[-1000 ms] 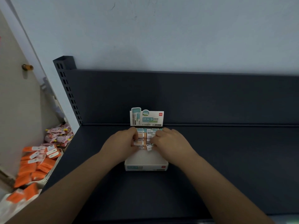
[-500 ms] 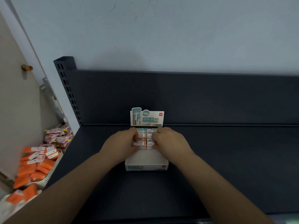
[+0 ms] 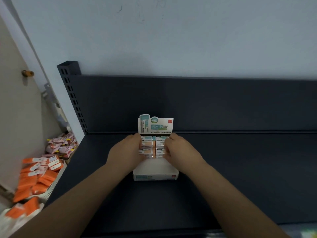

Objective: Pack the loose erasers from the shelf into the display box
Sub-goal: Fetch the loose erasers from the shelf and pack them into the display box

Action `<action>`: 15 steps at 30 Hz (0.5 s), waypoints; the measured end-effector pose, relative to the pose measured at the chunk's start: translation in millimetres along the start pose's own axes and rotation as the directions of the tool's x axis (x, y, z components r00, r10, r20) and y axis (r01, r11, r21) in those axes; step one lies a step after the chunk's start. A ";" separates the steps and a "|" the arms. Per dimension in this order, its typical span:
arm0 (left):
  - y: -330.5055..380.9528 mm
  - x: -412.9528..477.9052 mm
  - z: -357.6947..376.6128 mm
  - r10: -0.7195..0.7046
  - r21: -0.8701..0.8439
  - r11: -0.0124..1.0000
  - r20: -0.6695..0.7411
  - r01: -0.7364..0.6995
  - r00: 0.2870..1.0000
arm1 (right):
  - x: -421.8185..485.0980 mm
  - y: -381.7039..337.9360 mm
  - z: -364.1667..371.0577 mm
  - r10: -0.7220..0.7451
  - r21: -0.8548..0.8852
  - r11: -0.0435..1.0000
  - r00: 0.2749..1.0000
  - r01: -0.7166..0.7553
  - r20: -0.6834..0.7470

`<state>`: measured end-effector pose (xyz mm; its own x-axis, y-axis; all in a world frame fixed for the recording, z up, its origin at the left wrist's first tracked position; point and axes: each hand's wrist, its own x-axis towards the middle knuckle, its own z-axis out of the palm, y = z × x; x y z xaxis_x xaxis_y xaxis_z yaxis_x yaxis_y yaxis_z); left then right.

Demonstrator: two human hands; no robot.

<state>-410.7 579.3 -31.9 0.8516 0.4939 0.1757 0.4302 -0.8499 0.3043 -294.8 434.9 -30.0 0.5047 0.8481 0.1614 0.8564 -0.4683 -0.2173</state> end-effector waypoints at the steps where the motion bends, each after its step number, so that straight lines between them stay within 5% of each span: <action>1: 0.4 -0.2 -1.1 0.007 0.007 1.000 -0.001 -0.007 1.000 | -0.3 0.1 -0.9 -0.002 0.010 1.000 1.000 0.002 0.009; 15: -3.4 4.3 -21.0 0.088 -0.088 0.992 -0.024 -0.090 0.996 | -15.4 6.9 -19.3 0.077 0.099 0.993 0.991 -0.066 -0.108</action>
<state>-414.8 588.2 -12.5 0.8786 0.4216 0.2246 0.3238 -0.8713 0.3687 -294.5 413.8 -15.4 0.5776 0.7779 0.2477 0.8063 -0.4961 -0.3222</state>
